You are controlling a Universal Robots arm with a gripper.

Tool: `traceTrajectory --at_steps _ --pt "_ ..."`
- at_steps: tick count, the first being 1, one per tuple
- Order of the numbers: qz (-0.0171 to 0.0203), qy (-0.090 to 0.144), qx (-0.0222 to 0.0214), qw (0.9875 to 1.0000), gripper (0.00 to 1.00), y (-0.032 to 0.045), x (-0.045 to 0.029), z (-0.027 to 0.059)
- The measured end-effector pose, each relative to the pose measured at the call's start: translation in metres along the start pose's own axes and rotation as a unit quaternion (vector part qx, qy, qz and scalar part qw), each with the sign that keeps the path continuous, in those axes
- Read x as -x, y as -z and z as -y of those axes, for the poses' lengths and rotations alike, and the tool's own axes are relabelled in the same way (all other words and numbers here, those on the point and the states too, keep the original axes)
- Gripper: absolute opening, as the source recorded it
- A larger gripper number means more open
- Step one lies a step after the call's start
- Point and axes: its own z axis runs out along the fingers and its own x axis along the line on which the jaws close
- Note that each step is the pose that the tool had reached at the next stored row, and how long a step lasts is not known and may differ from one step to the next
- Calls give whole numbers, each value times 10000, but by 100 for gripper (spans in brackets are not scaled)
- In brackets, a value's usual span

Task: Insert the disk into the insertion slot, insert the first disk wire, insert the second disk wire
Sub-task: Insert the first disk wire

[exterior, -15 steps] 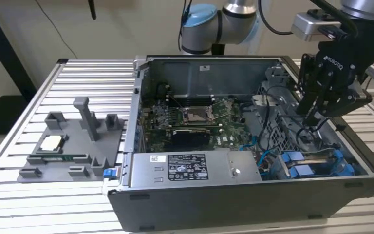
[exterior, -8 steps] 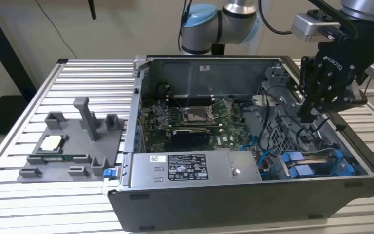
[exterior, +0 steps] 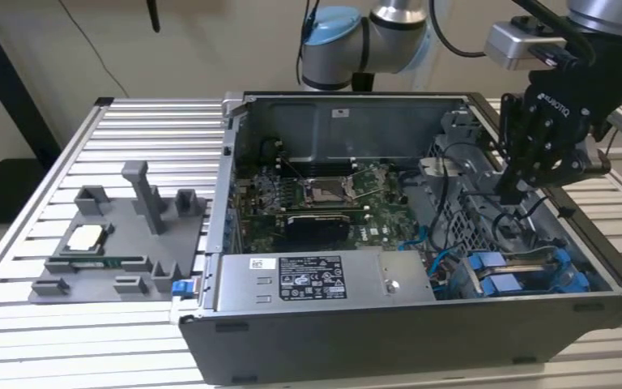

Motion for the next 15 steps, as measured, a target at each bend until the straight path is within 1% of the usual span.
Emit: traceTrajectory --at_steps 15 --pt "0 0 0 10000 19 -52 -16 92"
